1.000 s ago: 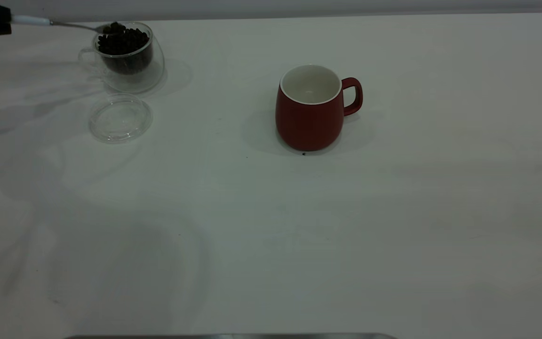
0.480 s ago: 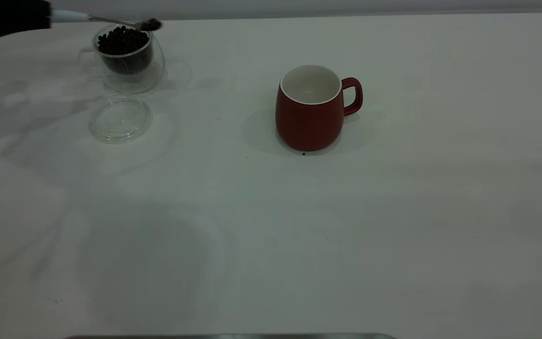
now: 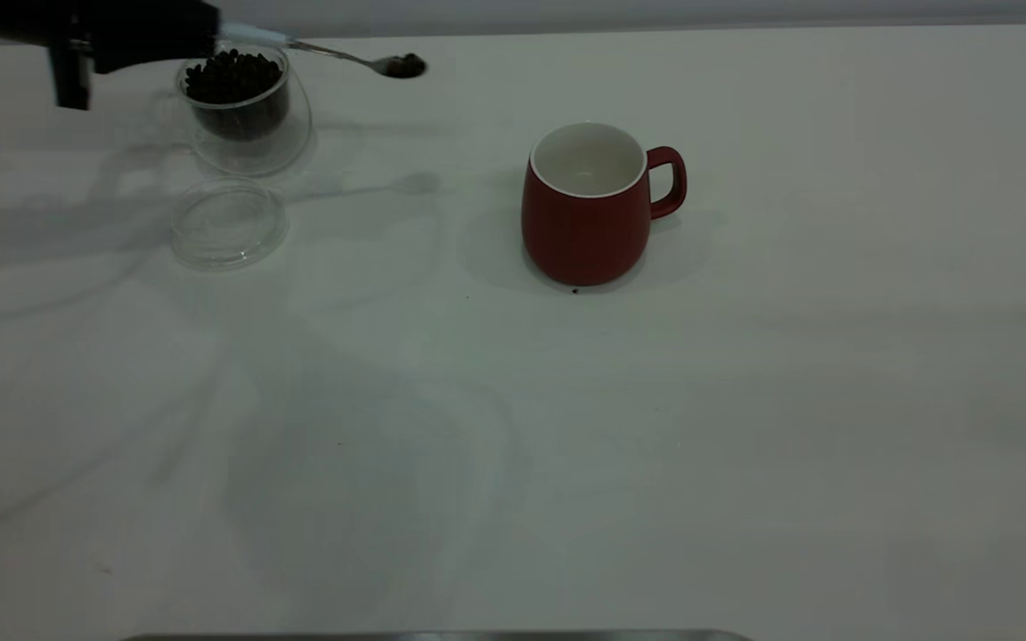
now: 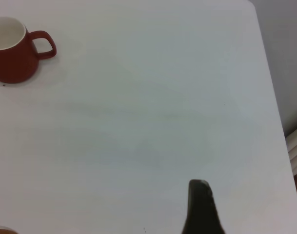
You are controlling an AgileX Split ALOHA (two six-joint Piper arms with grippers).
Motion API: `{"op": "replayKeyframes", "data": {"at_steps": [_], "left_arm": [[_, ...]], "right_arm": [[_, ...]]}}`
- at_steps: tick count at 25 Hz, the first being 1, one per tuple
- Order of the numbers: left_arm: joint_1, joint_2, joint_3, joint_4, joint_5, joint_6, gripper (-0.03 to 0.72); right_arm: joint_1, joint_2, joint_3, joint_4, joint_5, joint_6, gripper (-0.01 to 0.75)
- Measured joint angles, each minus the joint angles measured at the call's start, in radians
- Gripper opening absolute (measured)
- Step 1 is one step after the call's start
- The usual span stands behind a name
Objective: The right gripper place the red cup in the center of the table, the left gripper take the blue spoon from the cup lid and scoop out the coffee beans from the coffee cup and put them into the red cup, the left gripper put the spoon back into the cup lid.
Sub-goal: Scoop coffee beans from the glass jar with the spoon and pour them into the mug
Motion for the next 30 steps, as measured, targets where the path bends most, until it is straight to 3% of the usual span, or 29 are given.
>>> {"op": "replayKeyframes", "data": {"at_steps": [15,30], "left_arm": [[-0.167,0.000,0.000,-0.049,0.000,-0.008,0.124],[-0.232,0.000,0.000,-0.008,0.000,0.081,0.124]], "right_arm": [[0.000,0.000,0.000,0.000,0.000,0.000,0.546],[0.000,0.000,0.000,0.000,0.000,0.000,0.546]]}}
